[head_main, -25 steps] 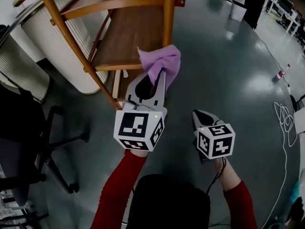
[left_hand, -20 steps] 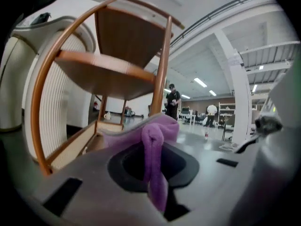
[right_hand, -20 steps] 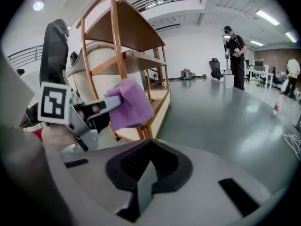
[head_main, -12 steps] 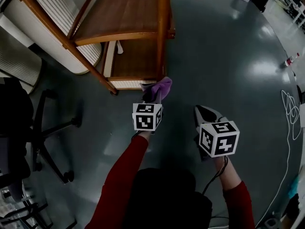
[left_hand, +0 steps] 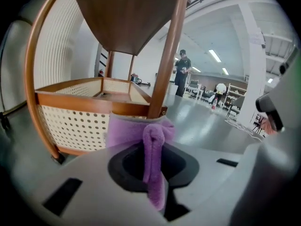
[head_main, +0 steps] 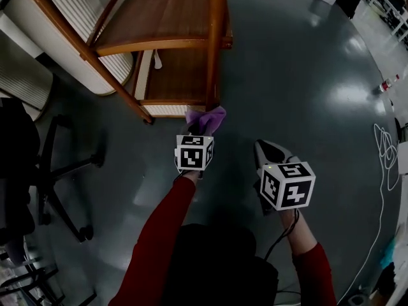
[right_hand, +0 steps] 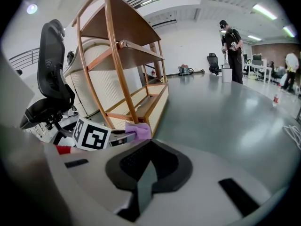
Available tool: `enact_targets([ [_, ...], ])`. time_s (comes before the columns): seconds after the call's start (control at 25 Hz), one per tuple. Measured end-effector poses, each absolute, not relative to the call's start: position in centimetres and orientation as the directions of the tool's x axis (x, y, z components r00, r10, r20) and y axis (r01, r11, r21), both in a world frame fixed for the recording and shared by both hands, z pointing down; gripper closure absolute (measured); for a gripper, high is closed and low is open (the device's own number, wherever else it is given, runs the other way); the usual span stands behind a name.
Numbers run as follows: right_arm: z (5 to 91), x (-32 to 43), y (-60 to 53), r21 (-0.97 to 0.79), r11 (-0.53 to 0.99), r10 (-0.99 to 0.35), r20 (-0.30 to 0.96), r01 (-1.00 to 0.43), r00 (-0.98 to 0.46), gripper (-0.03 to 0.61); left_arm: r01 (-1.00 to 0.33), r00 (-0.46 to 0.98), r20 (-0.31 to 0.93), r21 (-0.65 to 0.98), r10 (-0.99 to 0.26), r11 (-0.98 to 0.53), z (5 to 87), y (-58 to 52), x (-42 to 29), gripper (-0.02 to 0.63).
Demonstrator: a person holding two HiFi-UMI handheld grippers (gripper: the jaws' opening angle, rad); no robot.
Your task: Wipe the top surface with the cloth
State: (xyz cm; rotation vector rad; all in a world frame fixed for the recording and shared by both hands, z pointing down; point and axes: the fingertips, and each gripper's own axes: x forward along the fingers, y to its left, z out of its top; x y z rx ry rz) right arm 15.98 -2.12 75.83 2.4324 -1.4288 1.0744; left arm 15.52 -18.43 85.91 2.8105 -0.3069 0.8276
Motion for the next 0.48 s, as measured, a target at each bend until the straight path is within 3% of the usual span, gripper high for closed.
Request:
enact_targets([
  [0.28, 66.9, 16.5, -3.8, -0.243, -0.487, -0.808, 0.489, -0.839, 0.328, 0.575, -0.159, 0.97, 0.2, 0.078, -0.141, -0.984, 66.0, -16.2, 10.9, 0.566],
  [0.48, 54.8, 17.3, -4.5, -0.257, -0.423, -0.853, 0.436, -0.869, 0.286, 0.575, -0.147, 0.975, 0.169, 0.019, -0.141, -0.989, 52.6, -15.6, 8.8, 0.566],
])
